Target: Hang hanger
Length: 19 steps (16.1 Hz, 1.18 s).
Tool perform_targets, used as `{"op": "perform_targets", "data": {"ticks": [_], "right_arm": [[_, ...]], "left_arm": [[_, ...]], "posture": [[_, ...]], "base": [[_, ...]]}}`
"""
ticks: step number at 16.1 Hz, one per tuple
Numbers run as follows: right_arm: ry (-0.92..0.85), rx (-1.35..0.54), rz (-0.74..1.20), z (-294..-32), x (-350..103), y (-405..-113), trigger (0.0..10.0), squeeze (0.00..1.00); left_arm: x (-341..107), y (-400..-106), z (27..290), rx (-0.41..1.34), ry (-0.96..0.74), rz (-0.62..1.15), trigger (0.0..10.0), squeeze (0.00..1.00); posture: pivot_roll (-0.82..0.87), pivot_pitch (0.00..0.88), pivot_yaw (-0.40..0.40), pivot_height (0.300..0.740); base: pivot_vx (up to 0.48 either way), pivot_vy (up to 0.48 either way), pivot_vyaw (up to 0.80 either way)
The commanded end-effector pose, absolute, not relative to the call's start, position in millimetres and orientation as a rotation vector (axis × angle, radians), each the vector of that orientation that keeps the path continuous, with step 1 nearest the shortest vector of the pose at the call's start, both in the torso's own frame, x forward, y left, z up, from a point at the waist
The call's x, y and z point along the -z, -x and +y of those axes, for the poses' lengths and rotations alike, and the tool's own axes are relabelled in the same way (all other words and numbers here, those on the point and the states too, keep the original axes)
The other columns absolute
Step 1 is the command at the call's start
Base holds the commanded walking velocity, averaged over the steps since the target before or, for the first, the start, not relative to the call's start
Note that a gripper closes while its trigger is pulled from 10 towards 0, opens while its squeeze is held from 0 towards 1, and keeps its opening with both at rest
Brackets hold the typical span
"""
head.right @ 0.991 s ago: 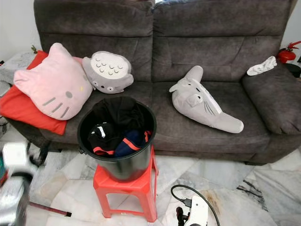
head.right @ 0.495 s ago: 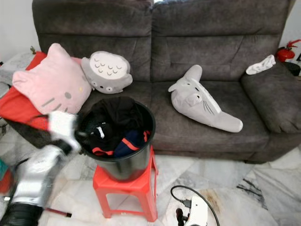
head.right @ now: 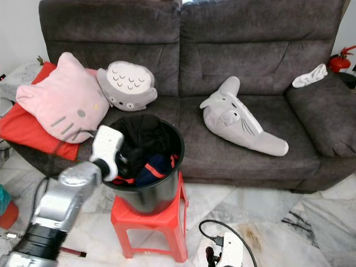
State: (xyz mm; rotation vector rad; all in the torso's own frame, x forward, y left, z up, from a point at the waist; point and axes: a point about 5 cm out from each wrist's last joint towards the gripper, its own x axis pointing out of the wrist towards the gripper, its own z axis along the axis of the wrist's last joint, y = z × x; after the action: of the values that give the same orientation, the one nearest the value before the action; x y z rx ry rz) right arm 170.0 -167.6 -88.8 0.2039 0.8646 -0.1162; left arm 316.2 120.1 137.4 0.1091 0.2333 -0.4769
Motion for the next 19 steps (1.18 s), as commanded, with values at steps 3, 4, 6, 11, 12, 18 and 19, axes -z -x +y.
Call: {"op": "perform_targets", "data": {"ticks": [3,4,6,11,12,18,19], "right_arm": [[-0.196,0.111,0.879,-166.5,90.2,-167.6,10.0,0.00],[-0.196,0.112,0.880,-166.6,90.3,-167.3,10.0,0.00],[-0.194,0.106,0.884,-165.7,90.4,-167.3,10.0,0.00],[-0.199,0.111,0.887,-164.8,90.9,-166.5,10.0,0.00],[-0.201,0.111,0.887,-164.5,91.0,-166.4,10.0,0.00],[-0.204,0.112,0.892,-164.7,91.4,-165.5,10.0,0.00],[-0.203,0.111,0.892,-164.9,91.4,-165.4,10.0,0.00]], "left_arm": [[-129.3,-317.6,105.4,0.419,-0.091,0.367,10.0,0.00],[-127.9,-319.9,105.0,0.365,-0.059,0.396,10.0,0.00],[-129.4,-328.6,106.2,0.236,-0.002,0.391,10.0,0.00],[-140.8,-346.0,111.6,0.112,-0.053,0.305,10.0,0.00],[-140.4,-350.4,118.3,0.077,-0.090,0.303,10.0,0.00],[-128.7,-354.3,164.0,-0.037,-0.188,0.349,10.0,0.00],[-127.3,-352.9,169.6,-0.041,-0.179,0.357,10.0,0.45]], "posture": [[0.01,0.000,0.062,0.740],[0.02,0.000,0.060,0.740],[0.02,0.000,0.057,0.740],[0.02,0.000,0.059,0.740],[0.01,0.000,0.061,0.740],[0.02,0.000,0.059,0.740],[0.02,0.000,0.058,0.740]], "base": [[0.000,0.000,0.00],[0.000,0.000,0.00],[0.000,0.000,0.00],[0.000,0.000,0.00],[0.000,0.000,0.00],[0.000,0.000,0.00],[0.000,0.000,0.00]]}}
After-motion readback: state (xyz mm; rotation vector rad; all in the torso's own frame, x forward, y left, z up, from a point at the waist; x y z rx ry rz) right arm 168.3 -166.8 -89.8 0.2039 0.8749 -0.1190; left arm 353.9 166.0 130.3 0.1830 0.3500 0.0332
